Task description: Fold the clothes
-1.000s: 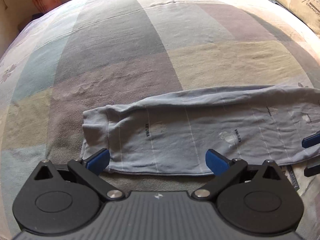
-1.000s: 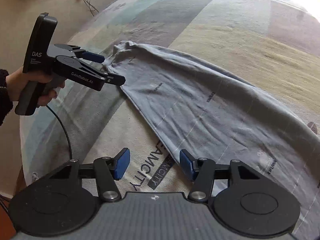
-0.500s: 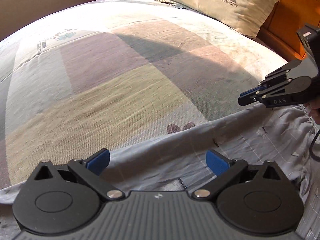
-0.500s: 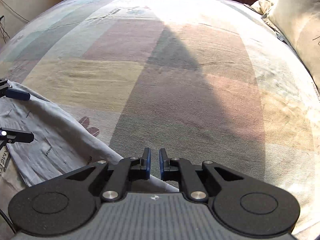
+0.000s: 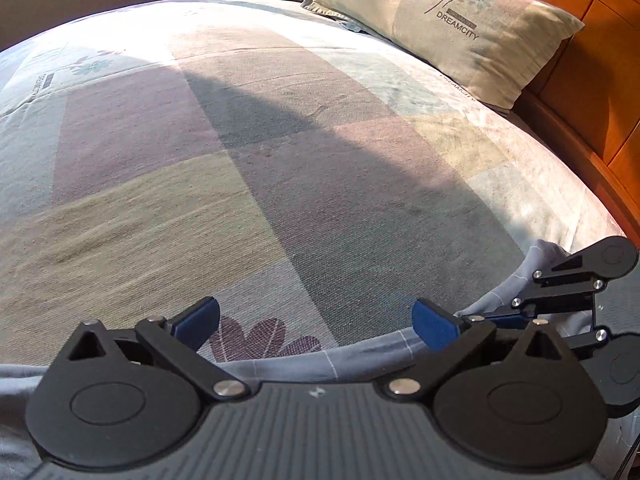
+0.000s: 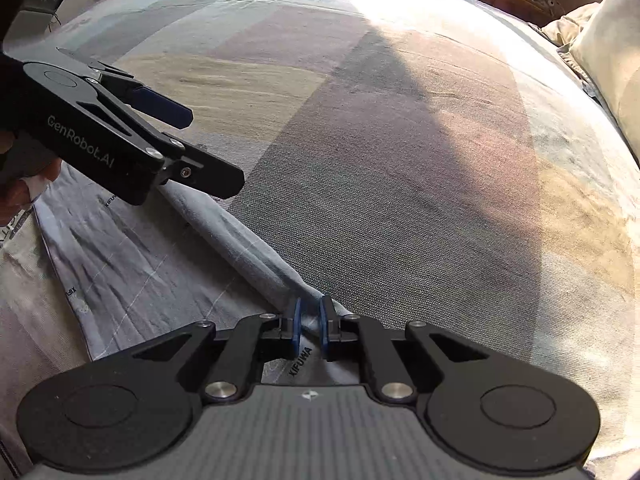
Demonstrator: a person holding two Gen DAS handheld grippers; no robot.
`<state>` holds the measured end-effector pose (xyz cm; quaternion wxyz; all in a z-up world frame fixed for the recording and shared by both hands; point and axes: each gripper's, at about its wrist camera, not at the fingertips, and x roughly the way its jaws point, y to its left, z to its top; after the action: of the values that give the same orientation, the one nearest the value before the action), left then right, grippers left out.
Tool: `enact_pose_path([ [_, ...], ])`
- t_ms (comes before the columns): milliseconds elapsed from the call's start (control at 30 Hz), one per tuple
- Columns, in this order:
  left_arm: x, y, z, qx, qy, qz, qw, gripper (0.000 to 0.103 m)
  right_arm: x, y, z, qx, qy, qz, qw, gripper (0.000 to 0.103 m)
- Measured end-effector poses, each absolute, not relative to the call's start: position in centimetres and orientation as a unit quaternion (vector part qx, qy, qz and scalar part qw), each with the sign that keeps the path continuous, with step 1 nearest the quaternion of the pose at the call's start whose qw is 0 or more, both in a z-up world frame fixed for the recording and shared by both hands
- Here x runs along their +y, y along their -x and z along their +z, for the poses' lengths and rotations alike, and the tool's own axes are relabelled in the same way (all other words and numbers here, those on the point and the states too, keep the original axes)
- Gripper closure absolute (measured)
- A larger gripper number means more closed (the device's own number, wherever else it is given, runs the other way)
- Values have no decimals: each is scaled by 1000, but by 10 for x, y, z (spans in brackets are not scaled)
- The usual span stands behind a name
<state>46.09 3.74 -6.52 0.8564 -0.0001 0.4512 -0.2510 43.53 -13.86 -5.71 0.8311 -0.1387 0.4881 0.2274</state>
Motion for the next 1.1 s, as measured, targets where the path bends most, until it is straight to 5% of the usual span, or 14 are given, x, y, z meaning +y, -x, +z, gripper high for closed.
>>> enact_pose_path([
  [167,31,-447,-59,434,50,-305,847,1,-139,-430,-59,492,133,232,829,86],
  [633,18,-437,-89,472,13,-318,823,1,-194,-464,-51,479,134,126,859,86],
  [1100,5,-425,-94,463,-27,-348,815,1,-192,-442,-39,465,129,201,853,83],
])
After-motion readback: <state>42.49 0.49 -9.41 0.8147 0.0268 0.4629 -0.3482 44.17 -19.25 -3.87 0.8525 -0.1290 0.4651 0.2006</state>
